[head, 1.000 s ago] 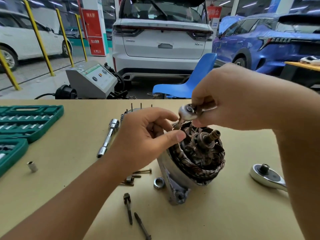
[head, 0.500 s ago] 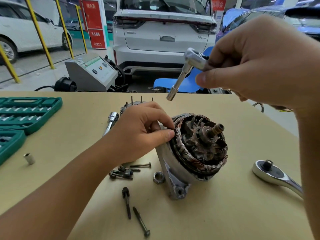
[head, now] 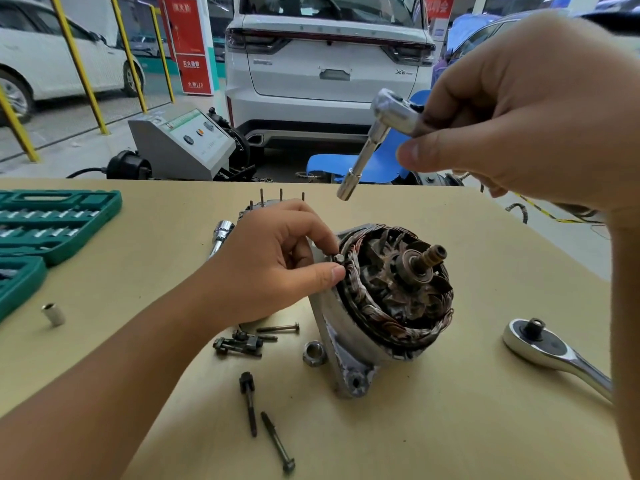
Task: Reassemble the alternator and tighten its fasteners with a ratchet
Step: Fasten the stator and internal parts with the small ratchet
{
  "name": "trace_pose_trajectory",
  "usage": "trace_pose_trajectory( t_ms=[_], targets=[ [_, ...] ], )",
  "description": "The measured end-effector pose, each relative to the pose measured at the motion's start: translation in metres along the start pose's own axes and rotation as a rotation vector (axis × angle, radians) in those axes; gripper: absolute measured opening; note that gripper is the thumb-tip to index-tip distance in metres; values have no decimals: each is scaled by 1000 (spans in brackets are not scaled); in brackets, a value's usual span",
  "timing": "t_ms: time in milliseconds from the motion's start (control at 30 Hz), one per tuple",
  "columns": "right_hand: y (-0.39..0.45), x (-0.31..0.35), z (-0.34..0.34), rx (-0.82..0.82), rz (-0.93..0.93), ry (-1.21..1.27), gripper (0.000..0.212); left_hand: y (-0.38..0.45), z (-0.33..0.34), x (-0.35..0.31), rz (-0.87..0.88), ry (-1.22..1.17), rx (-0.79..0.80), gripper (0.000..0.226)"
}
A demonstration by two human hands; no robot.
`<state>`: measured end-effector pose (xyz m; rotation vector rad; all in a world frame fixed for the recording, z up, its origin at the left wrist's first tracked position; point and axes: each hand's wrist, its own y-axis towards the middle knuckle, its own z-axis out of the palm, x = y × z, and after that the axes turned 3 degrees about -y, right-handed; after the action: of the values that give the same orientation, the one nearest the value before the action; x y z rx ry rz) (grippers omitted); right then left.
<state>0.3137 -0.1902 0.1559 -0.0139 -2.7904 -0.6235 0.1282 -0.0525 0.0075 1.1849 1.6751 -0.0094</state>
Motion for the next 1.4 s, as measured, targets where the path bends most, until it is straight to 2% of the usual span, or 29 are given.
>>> trace_pose_trajectory(
  t_ms=[200, 333, 567, 733, 867, 967, 1067, 1133, 1167, 1200, 1233, 1333, 1400],
  targets=[
    [-1, 7, 2, 135, -1, 20, 25, 0, -1, 3, 16, -32, -10, 20],
    [4, 9, 14, 189, -18, -76, 25, 0, 1, 3, 38, -78, -53, 22],
    [3, 6, 18, 298, -6, -137, 26, 1, 6, 1, 56, -46, -53, 9],
    [-7, 10, 19, 403, 90, -57, 28, 11, 7, -15, 179, -76, -64, 28],
    [-33, 7, 33, 299, 146, 56, 23, 30, 3, -30, 313, 180, 63, 18],
    [-40, -1, 40, 81, 33, -206, 13, 35, -4, -31, 321, 173, 197, 11],
    [-40, 6, 44, -44, 56, -304, 17, 37, -5, -26, 322, 151, 211, 11],
    [-44, 16, 46, 38, 187, -114, 25, 37, -3, -24, 315, 117, 184, 9],
    [-45, 21, 46, 103, 274, 58, 26, 36, -3, -24, 312, 107, 184, 7],
    [-47, 24, 46, 150, 332, 117, 24, 35, -3, -24, 311, 104, 194, 8],
    [-46, 23, 46, 154, 311, 65, 20, 35, -3, -25, 314, 107, 209, 9],
    [-38, 21, 45, 28, 183, -388, 16, 37, -4, -24, 316, 87, 235, 16],
    [-37, 27, 45, -31, 195, -460, 22, 38, -3, -22, 305, 45, 210, 38]
  ],
)
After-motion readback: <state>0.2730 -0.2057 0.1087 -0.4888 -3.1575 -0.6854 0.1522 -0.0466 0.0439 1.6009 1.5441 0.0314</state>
